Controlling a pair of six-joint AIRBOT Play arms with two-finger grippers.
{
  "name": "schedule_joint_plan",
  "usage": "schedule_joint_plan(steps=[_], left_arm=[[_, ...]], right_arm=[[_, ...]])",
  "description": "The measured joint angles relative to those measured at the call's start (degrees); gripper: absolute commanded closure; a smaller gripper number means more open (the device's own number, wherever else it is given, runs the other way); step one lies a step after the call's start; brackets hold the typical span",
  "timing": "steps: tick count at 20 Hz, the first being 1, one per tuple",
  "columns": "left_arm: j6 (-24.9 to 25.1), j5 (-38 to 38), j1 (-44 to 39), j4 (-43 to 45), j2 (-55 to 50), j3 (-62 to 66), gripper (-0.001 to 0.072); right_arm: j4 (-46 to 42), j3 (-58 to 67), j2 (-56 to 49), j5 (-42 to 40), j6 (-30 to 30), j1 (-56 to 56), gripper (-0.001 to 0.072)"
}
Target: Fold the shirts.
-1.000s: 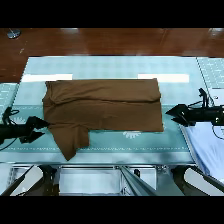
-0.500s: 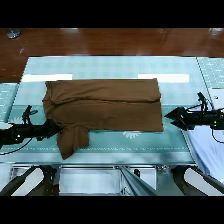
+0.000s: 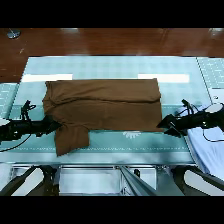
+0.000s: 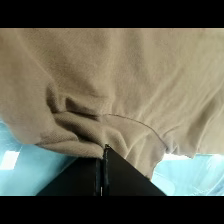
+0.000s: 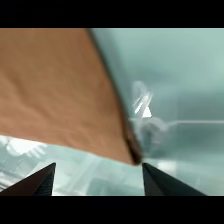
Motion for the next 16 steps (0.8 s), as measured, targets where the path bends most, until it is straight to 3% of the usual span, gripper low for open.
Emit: schedule_joint_plan(steps=[2, 4, 5, 12, 16], left_arm=[[0.07, -0.17, 0.00, -0.07, 0.00, 0.11, 0.0682], [0.07, -0.39, -0.02, -0.11, 0.00, 0.15, 0.0682], [0.04, -0.44, -0.02, -0.11, 0.00, 0.37, 0.0682], [-1.03, -2.67, -0.02, -0.24, -0.26, 10.36, 0.0682], [-3.08, -1.44, -1.03, -0.22, -5.62, 20.59, 0.0683]], right_arm=[[2.23, 1.33, -1.97, -1.66, 0.59, 2.36, 0.0119], [3.13, 3.04, -3.69, -4.24, 0.68, 4.48, 0.0576], [3.15, 3.93, -4.44, -4.90, 0.68, 5.46, 0.0681], [5.25, 16.37, -6.43, -1.05, -1.70, 5.84, 0.0681], [6.10, 27.96, -11.56, -0.42, -1.44, 5.07, 0.0681]])
